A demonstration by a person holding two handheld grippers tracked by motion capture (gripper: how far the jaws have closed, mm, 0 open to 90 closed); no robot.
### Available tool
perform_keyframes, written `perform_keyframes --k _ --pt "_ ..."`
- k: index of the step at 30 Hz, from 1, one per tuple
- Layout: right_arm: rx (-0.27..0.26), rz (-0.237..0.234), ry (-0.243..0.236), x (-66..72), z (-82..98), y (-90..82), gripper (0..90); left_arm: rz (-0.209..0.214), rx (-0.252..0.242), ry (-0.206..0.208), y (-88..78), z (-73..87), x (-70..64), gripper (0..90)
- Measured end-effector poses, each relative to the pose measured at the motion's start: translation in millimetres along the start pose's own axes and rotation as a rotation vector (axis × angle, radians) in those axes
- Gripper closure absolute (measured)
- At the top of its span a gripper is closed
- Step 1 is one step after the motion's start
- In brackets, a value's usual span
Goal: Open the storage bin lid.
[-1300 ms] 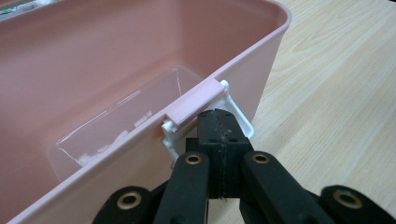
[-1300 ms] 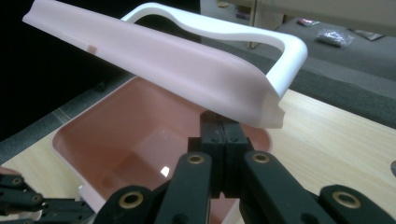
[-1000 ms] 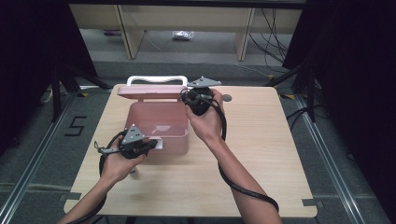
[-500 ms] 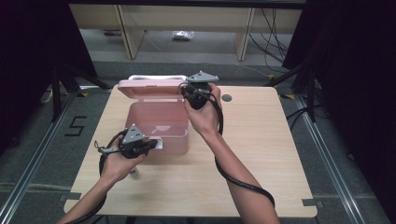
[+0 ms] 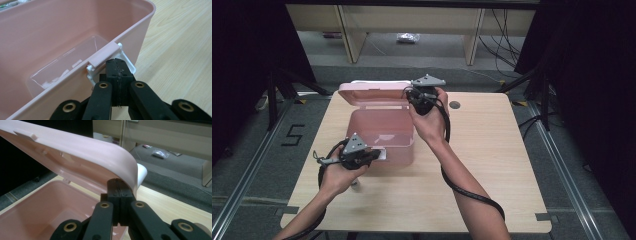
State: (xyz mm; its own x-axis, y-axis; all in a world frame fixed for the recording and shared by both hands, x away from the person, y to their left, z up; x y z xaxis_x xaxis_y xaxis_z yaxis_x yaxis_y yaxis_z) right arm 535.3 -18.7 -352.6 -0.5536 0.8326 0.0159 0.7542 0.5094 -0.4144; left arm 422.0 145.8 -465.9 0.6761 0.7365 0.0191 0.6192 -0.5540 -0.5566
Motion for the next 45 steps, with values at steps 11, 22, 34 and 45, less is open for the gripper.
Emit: perform_keyframes --k 11,22,34,45 --pt "0.002 0.016 -0.004 -3.2 -0.4 3.4 90.0 0.002 -0.008 -0.002 0.4 0.0 0.0 89.6" --pt "0.005 0.029 0.002 -6.7 -0.6 9.7 90.0 0.001 -0.001 -0.001 0.0 0.1 0.2 89.6" --pt "0.01 0.033 0.009 -10.3 -2.9 16.5 90.0 -0.001 0.012 0.006 -0.6 0.4 0.7 89.6" --pt "0.025 0.033 0.024 -14.3 0.7 25.7 90.0 0.0 0.018 0.009 -0.8 0.3 1.0 89.6"
Point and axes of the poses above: each handheld gripper's, and its own axes: y roughly forward along the jaws, z roughly out of its underside, x roughly to its left, the point moved 6 cm from there along y, roughly forward along the jaws
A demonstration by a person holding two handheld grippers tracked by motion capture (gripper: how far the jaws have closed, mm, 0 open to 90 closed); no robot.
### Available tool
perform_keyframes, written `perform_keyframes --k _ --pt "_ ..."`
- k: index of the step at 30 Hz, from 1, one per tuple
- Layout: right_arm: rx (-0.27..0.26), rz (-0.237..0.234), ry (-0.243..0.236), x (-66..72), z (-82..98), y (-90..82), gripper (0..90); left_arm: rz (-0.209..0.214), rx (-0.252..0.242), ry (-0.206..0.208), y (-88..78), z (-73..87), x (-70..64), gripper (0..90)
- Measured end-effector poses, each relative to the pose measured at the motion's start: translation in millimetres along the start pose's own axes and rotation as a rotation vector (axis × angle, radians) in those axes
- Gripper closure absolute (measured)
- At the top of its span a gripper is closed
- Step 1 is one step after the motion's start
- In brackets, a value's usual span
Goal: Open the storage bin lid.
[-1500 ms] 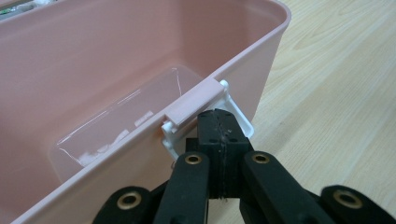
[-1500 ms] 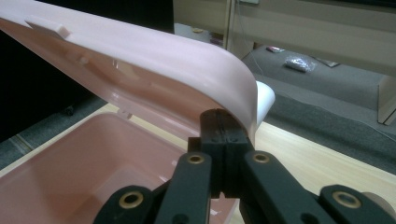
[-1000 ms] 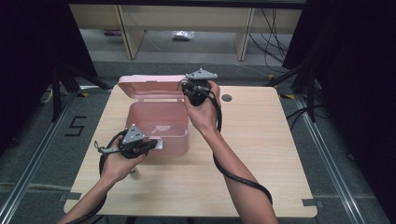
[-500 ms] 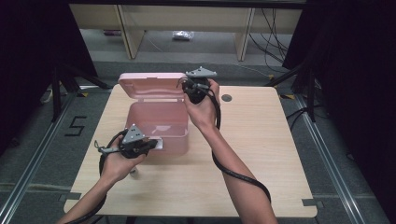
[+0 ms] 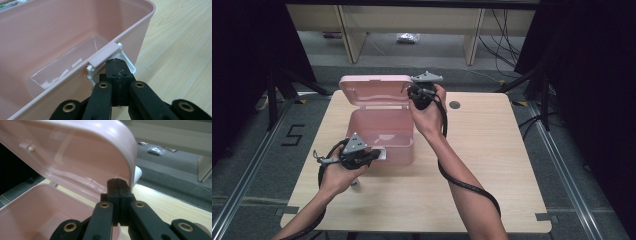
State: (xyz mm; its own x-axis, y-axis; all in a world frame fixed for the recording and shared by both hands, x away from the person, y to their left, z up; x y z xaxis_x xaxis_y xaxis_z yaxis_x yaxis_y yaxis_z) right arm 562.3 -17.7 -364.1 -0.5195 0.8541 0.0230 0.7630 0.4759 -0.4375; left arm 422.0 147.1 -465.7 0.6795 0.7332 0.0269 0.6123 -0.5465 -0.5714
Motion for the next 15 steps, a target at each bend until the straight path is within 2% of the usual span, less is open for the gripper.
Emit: perform_keyframes --k 2,4,5,6,8,14,15 --pt "0.004 0.001 0.003 -0.5 1.1 1.1 90.0 0.001 -0.011 -0.016 0.8 -0.5 -1.1 89.6" --pt "0.01 0.004 0.01 -1.0 2.7 2.2 90.0 0.0 0.003 0.001 -0.2 0.1 0.0 89.6" --pt "0.01 0.003 0.015 -0.9 3.3 3.2 90.0 0.003 -0.001 -0.001 0.2 -0.2 -0.2 89.6" --pt "-0.005 0.011 -0.004 -2.5 3.4 5.6 90.0 0.002 -0.001 -0.001 0.3 -0.3 -0.3 89.6" --pt "0.015 0.009 0.007 -2.2 5.7 6.9 90.0 0.001 0.001 -0.001 0.1 -0.1 -0.2 89.6" --pt "0.03 0.016 0.015 -3.6 10.2 11.6 90.0 0.006 -0.007 -0.002 0.9 -0.5 -0.3 89.6" --pt "0.016 0.015 -0.001 -4.9 9.8 13.5 90.0 0.006 -0.006 -0.003 0.9 -0.6 -0.4 89.6"
Point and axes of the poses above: each handheld gripper's, and its own axes: y roughly forward along the jaws, z roughly out of its underside, x roughly to its left, the point moved 6 cm from there along y, roughly forward along the jaws
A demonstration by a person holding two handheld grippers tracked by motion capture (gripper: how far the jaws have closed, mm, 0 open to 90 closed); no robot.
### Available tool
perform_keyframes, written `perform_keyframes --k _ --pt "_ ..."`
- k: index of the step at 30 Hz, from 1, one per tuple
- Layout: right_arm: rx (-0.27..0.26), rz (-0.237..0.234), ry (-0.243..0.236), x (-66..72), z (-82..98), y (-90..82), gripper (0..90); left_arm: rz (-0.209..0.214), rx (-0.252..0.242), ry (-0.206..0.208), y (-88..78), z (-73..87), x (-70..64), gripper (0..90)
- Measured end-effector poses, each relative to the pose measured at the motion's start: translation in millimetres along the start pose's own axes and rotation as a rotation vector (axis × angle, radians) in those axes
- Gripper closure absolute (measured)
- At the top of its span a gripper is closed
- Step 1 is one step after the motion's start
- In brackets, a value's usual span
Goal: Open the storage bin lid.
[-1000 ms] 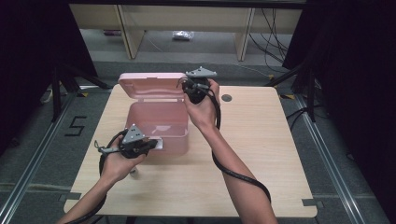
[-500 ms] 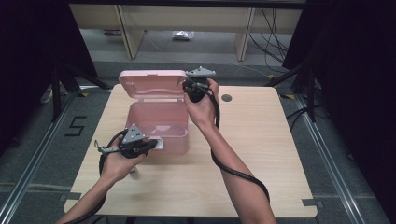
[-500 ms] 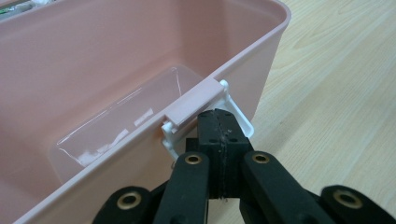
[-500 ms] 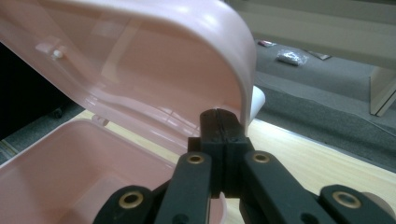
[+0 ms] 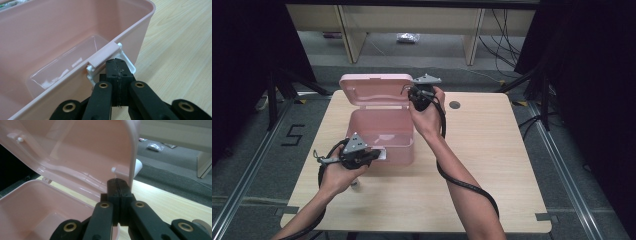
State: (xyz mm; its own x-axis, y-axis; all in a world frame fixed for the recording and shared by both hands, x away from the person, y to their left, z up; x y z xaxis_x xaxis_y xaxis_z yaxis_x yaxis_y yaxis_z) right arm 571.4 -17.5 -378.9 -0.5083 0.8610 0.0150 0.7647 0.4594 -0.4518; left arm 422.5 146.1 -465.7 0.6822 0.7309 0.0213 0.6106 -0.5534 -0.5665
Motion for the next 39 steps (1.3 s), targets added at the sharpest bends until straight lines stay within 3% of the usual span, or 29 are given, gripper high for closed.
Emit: perform_keyframes --k 3,4,7,8,10,21,27,32,35,36,39 --pt "0.011 0.004 0.02 0.5 1.3 2.0 90.0 0.0 0.0 0.001 0.0 0.0 -0.1 89.6" --pt "0.012 0.011 0.0 -1.1 1.5 2.4 90.0 0.0 0.001 0.002 0.0 0.0 0.0 89.6" --pt "0.015 0.01 0.015 -1.2 2.9 5.9 90.0 0.001 0.0 0.001 0.0 0.1 -0.1 89.6" --pt "0.017 0.014 0.0 -2.3 3.3 6.8 90.0 0.001 0.001 0.002 0.0 0.1 0.0 89.6" --pt "0.02 0.008 0.023 -1.0 4.7 8.9 90.0 0.002 0.002 0.004 0.1 0.0 0.0 89.6" --pt "0.039 0.023 0.008 -5.3 7.3 16.3 90.0 0.0 0.016 0.013 -0.6 -0.4 0.5 89.6" --pt "0.042 0.017 0.024 -5.3 7.8 19.8 90.0 0.002 0.009 0.014 -0.1 -0.5 0.4 89.7" --pt "0.042 0.03 -0.017 -9.0 8.8 23.8 90.0 -0.001 0.018 0.015 -0.6 -0.4 0.4 89.7" --pt "0.06 0.03 0.021 -7.5 10.7 24.6 90.0 -0.001 0.018 0.016 -0.6 -0.4 0.4 89.6" --pt "0.044 0.04 0.016 -8.4 10.6 26.5 90.0 -0.001 0.019 0.017 -0.7 -0.4 0.5 89.6" --pt "0.065 0.031 0.008 -9.7 12.9 28.0 90.0 0.0 0.021 0.018 -0.7 -0.4 0.6 89.6"
Point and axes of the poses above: each handheld gripper's, and its own axes: y roughly forward along the jaws, z roughly out of its underside, x roughly to its left, the point moved 6 cm from there along y, roughly forward along the jaws
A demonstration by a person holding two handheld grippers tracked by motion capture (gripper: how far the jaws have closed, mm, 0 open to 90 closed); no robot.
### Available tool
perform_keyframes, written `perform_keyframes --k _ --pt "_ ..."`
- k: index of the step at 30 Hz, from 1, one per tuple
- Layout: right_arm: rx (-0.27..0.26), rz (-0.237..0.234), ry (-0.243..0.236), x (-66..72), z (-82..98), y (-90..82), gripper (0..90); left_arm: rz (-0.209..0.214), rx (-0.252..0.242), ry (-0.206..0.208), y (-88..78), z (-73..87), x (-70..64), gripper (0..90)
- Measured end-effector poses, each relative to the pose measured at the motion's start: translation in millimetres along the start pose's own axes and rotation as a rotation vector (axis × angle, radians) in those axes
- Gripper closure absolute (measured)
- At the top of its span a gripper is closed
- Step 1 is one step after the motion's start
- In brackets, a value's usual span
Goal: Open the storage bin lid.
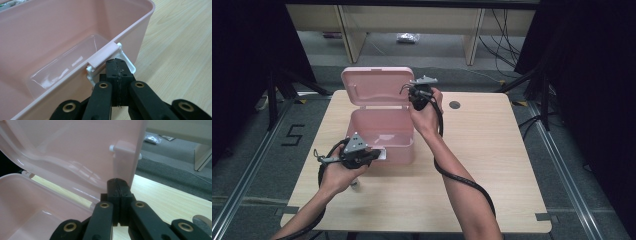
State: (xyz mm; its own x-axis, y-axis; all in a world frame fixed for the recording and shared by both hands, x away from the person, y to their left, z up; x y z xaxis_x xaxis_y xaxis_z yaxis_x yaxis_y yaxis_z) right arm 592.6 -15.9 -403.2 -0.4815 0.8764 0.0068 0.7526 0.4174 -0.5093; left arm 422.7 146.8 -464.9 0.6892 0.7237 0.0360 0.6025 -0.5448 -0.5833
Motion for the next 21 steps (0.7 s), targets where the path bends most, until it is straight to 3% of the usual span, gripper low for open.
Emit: perform_keyframes --k 3,5,7,20,21 --pt "0.008 0.001 -0.016 -2.2 2.2 3.2 90.0 0.0 -0.001 -0.001 0.0 0.0 0.0 89.7" --pt "0.004 0.001 0.012 -0.8 3.8 6.1 90.0 0.0 0.0 0.001 -0.1 0.0 0.0 89.6" --pt "0.018 0.001 -0.003 -2.2 4.9 6.9 90.0 0.001 0.0 0.0 0.0 0.0 0.0 89.6" --pt "0.054 0.004 0.011 -2.9 9.9 11.4 90.0 0.003 -0.001 -0.004 0.4 -0.3 -0.2 89.6" --pt "0.048 0.004 -0.004 -4.2 9.7 12.2 90.0 0.003 -0.001 -0.003 0.4 -0.3 -0.2 89.6"
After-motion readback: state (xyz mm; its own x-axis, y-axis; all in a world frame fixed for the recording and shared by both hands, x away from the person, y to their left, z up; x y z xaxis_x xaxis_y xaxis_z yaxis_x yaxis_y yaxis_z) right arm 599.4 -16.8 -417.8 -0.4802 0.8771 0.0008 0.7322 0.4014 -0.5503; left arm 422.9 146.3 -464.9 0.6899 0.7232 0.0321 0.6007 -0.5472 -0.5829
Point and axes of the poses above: each handheld gripper's, and its own axes: y roughly forward along the jaws, z roughly out of its underside, x roughly to its left, the point moved 6 cm from there along y, roughly forward along the jaws
